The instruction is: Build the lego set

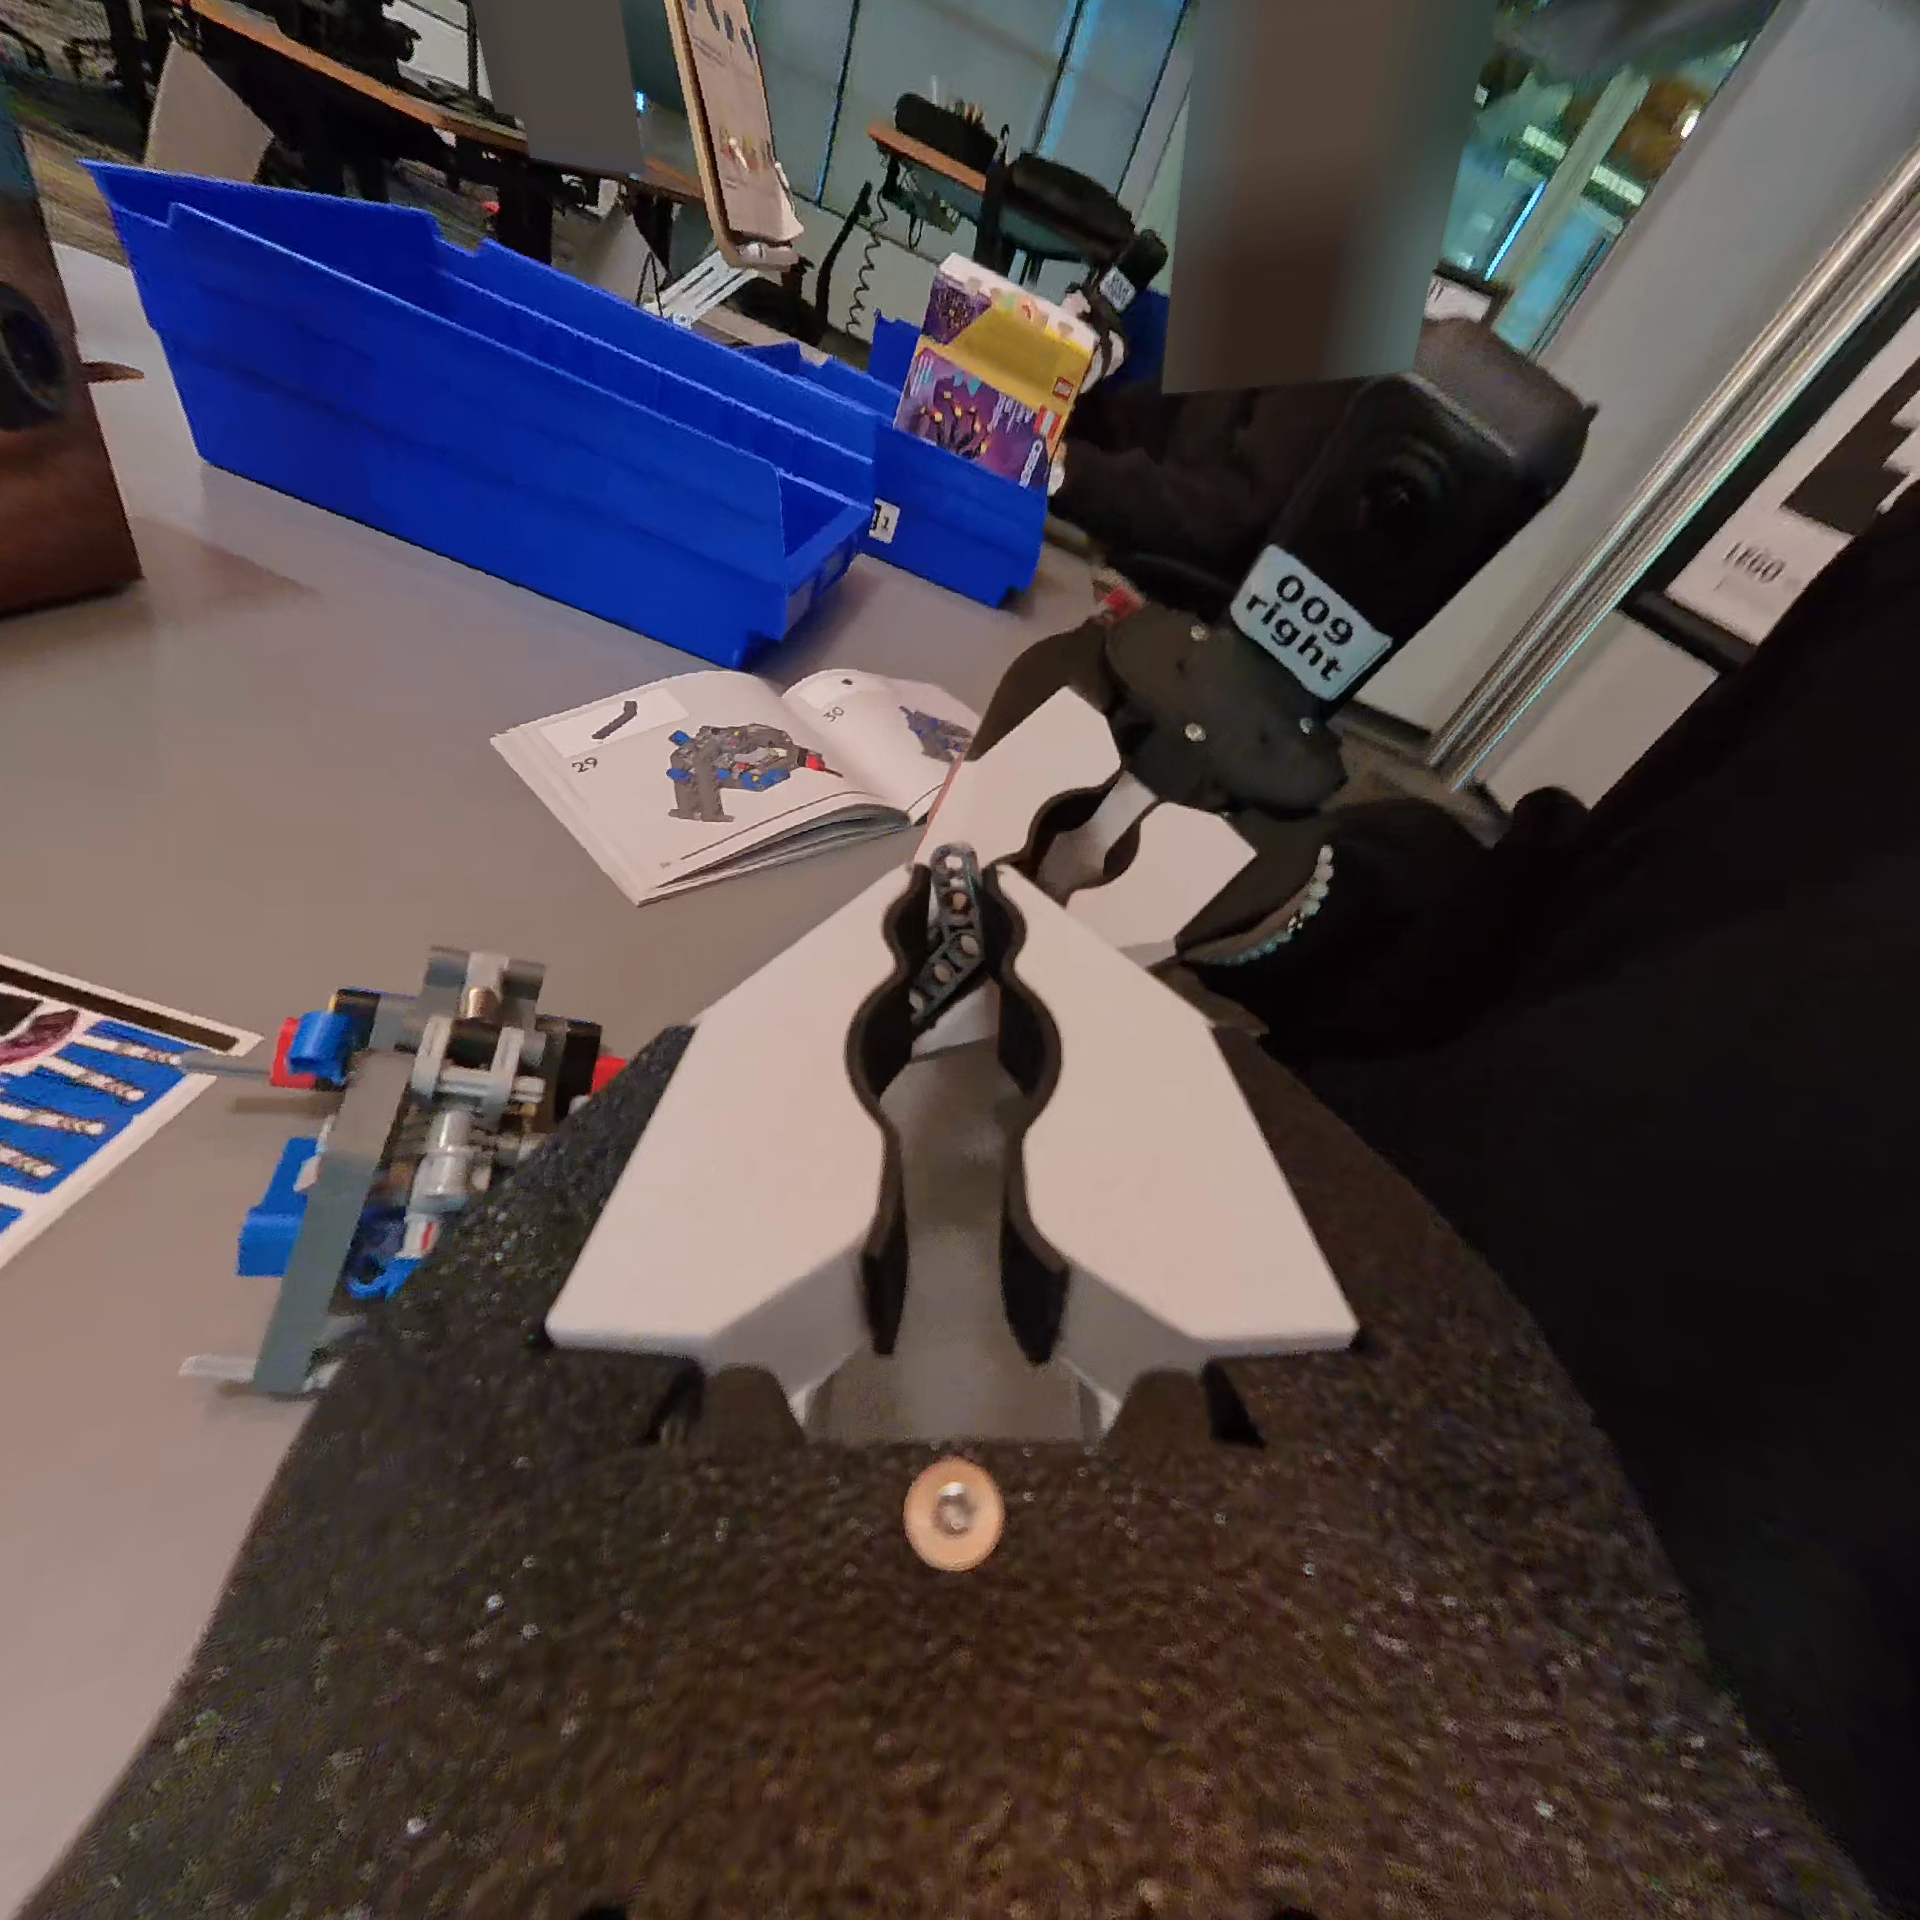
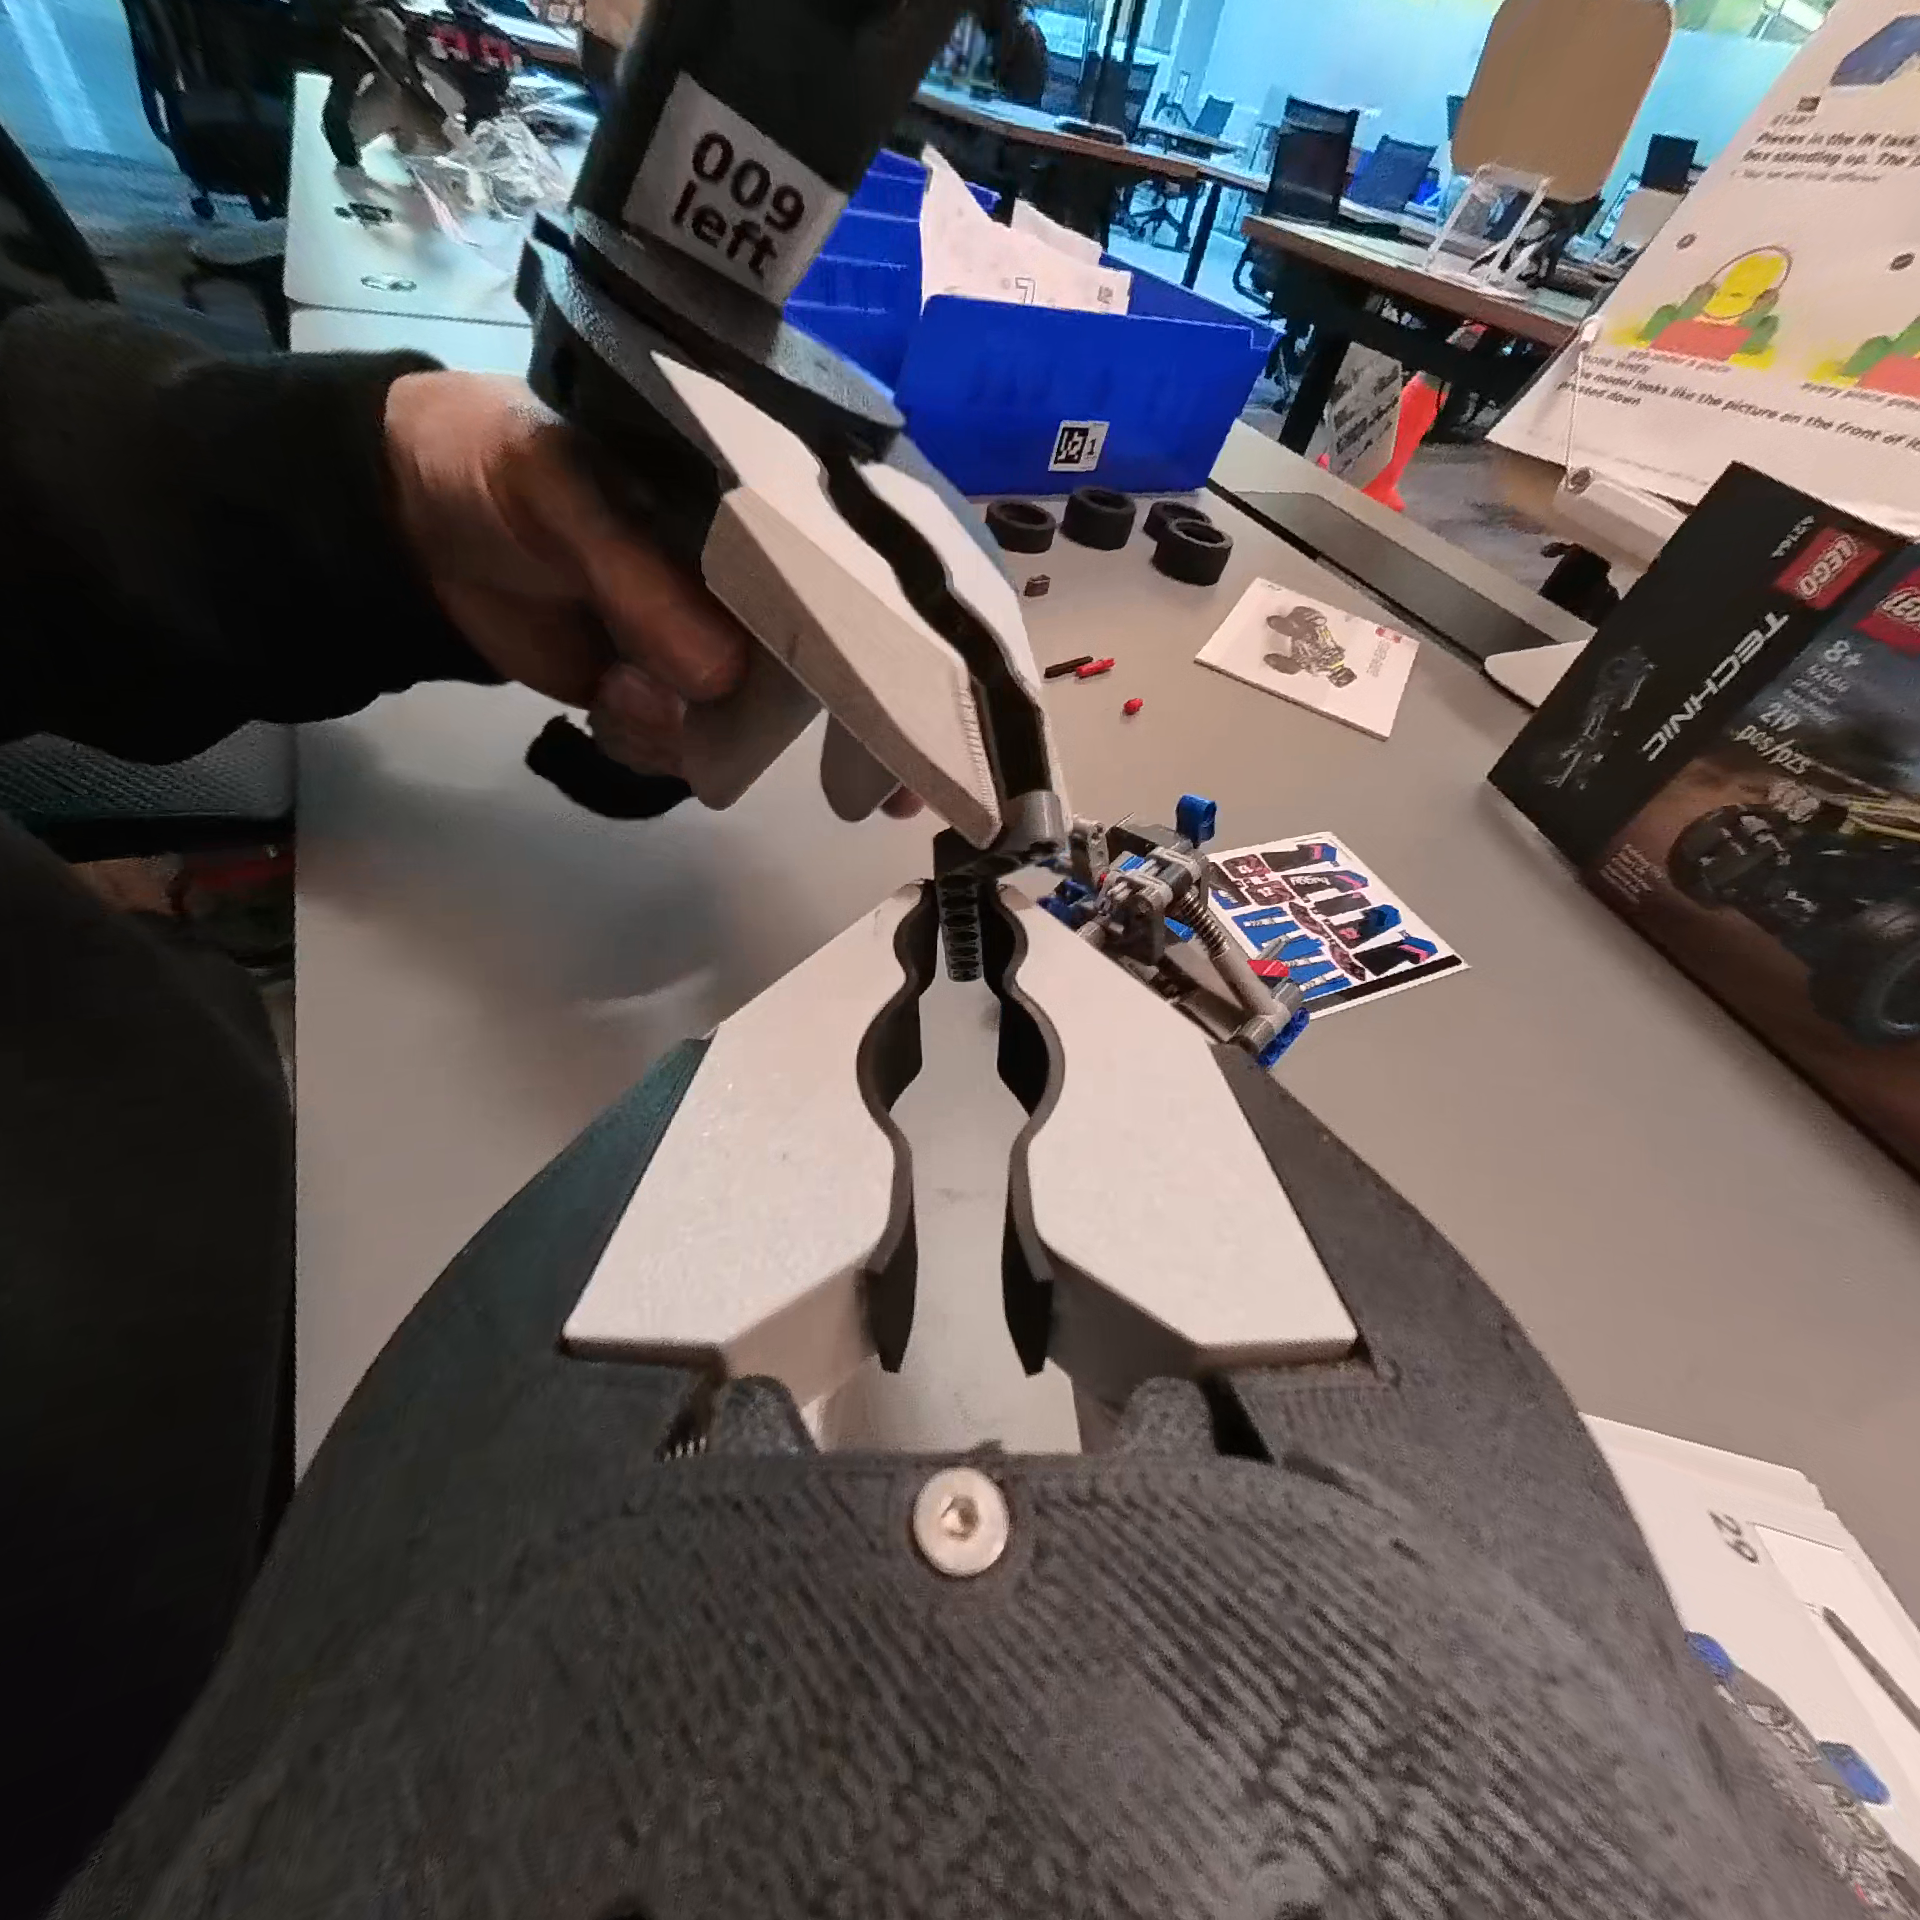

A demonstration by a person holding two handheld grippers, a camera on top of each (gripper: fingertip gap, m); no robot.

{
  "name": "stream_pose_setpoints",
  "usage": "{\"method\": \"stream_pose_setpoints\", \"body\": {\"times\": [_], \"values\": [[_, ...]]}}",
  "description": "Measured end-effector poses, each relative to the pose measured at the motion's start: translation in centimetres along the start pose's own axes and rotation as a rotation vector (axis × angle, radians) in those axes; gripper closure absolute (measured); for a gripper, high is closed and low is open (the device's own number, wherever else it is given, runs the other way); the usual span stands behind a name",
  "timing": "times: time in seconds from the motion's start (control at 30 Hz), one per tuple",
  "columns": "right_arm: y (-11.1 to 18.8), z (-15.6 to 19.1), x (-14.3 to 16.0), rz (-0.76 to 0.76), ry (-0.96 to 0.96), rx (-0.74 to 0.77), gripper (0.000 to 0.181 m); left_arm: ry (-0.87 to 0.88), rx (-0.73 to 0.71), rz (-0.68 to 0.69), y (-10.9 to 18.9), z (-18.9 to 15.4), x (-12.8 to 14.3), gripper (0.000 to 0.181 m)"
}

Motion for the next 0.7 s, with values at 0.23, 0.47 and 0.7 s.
{"method": "stream_pose_setpoints", "body": {"times": [0.23, 0.47, 0.7], "values": [[0.5, -0.7, 0.6, 0.016, -0.031, 0.020, 0.176, -0.075, -0.072, 0.069, -0.5, 0.7, 0.3, 0.168], [0.7, -2.1, 2.2, 0.109, -0.146, 0.092, 0.176, -0.139, -0.148, 0.159, -0.8, 1.6, 1.1, 0.160], [1.2, -2.7, 2.6, 0.135, -0.153, 0.127, 0.176, -0.152, -0.141, 0.175, -1.1, 1.4, 1.2, 0.159]]}}
Point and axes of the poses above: each gripper's, where its closed fingertips meet, y back along the fingers, x out of its underside, z = x × y across the jaws, the point moved 4 cm from there along y, back along the fingers, and after that the axes turned 4 degrees about y, right-handed, at the moved point
